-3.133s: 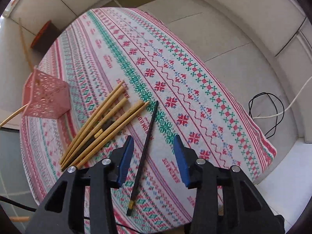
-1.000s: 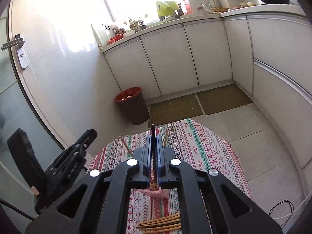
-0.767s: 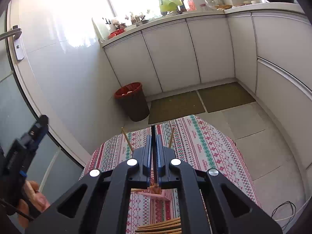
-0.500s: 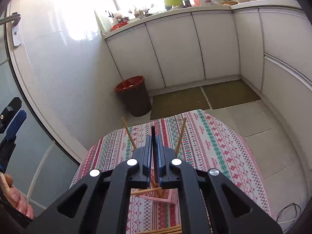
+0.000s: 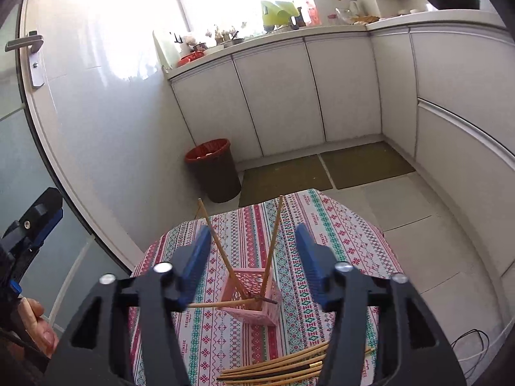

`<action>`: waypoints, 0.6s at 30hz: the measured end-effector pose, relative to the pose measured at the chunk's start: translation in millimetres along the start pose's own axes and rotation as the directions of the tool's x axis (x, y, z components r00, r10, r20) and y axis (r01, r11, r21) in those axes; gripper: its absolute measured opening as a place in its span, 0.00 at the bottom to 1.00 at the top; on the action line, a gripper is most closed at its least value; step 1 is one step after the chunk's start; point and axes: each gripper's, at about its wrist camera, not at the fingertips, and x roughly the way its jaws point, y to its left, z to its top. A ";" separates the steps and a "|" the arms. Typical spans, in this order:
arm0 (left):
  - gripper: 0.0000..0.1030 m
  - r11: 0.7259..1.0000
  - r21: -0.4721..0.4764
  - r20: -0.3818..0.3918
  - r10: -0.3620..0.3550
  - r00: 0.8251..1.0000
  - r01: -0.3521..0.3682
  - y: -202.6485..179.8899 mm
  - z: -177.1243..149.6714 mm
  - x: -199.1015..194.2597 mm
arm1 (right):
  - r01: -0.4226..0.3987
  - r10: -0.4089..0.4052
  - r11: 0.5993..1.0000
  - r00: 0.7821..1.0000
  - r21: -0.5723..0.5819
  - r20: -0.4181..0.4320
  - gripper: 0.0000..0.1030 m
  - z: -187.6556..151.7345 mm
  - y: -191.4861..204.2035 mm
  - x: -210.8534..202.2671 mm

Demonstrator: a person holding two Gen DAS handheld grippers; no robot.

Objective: Organize utensils

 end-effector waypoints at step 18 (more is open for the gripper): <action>0.93 0.983 0.069 -0.375 -0.129 0.918 0.167 -61.6 -101.6 21.9 | 0.047 -0.063 0.994 0.985 -0.102 -0.160 0.94 -98.9 -81.5 -87.1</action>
